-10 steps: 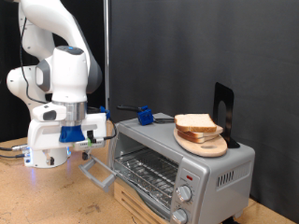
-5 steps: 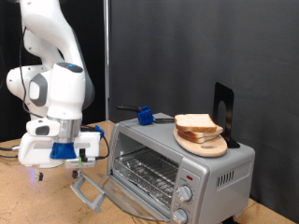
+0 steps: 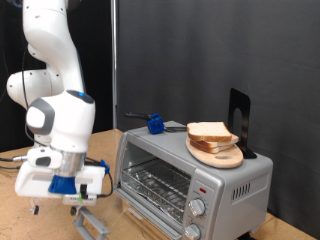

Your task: Make a piece of toast with the oven

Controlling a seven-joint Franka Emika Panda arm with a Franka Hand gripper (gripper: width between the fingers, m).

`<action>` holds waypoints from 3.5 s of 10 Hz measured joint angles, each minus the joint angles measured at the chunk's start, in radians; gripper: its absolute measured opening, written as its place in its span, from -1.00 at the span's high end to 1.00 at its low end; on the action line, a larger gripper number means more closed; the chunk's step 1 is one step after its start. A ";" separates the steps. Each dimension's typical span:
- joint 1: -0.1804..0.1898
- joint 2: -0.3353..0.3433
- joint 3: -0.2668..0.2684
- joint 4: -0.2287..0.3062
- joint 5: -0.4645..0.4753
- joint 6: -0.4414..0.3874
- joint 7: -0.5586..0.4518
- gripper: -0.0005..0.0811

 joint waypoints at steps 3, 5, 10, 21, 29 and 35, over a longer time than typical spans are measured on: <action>0.005 0.095 -0.023 0.060 -0.144 0.043 0.080 -0.68; -0.004 0.103 -0.057 0.077 -0.251 0.132 0.078 -0.68; -0.166 -0.029 0.115 0.053 0.335 0.094 -0.570 -0.68; -0.198 -0.356 0.121 0.100 1.381 -0.483 -1.366 -0.68; -0.182 -0.467 0.164 0.171 1.416 -0.645 -1.224 -0.68; -0.076 -0.558 0.198 0.227 1.420 -0.799 -1.658 -0.68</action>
